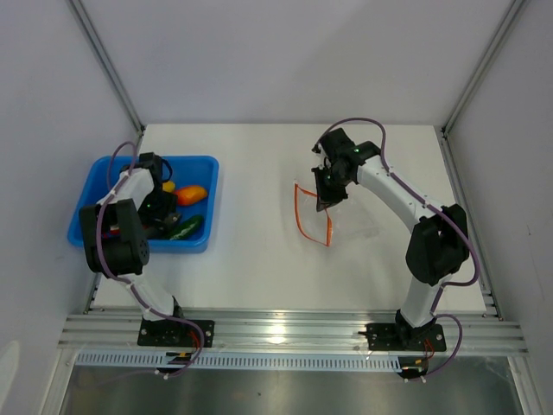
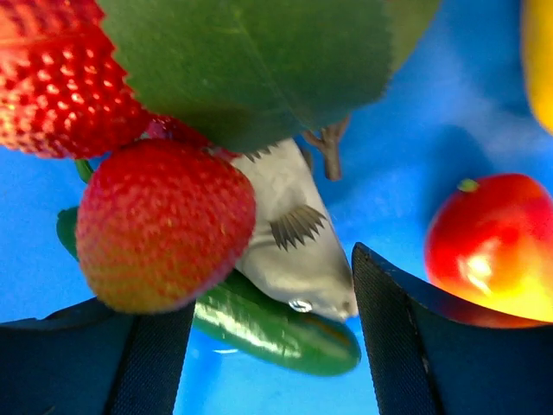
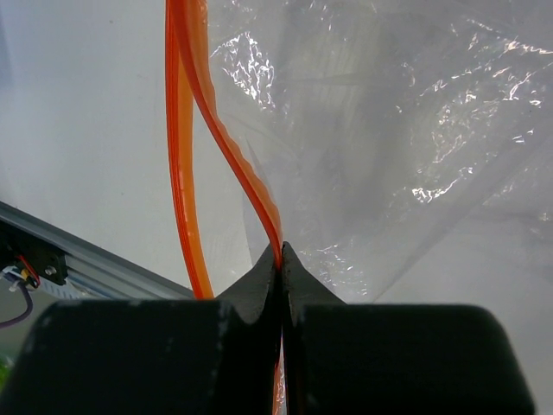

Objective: Place the food in the zip-top bag and seal the zipper
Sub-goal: Pick up the fake fish from the bin.

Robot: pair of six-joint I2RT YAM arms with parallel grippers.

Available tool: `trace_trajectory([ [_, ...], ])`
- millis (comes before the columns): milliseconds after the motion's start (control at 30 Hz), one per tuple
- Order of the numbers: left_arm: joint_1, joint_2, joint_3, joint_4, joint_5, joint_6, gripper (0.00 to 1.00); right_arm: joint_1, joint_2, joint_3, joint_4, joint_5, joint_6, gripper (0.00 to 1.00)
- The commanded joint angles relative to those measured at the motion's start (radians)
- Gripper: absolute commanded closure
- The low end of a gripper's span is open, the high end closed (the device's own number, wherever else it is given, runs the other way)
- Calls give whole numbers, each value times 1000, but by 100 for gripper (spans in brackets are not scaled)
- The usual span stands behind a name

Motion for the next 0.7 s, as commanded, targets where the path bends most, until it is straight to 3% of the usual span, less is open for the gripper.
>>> trace_trajectory([
  [0, 8, 35, -1, -23, -38, -34, 28, 7, -48, -2, 15, 24, -20, 100],
  [133, 7, 38, -1, -22, -61, -34, 38, 8, -59, -12, 21, 35, -20, 100],
  [233, 11, 56, 28, -46, -67, -16, 55, 10, -65, -14, 22, 44, -21, 100],
  [300, 11, 55, 31, -51, -67, -13, 61, 11, -70, -14, 24, 50, -23, 100],
  [667, 11, -126, 7, -53, -24, 62, 99, 17, -80, 0, 27, 70, -26, 100],
])
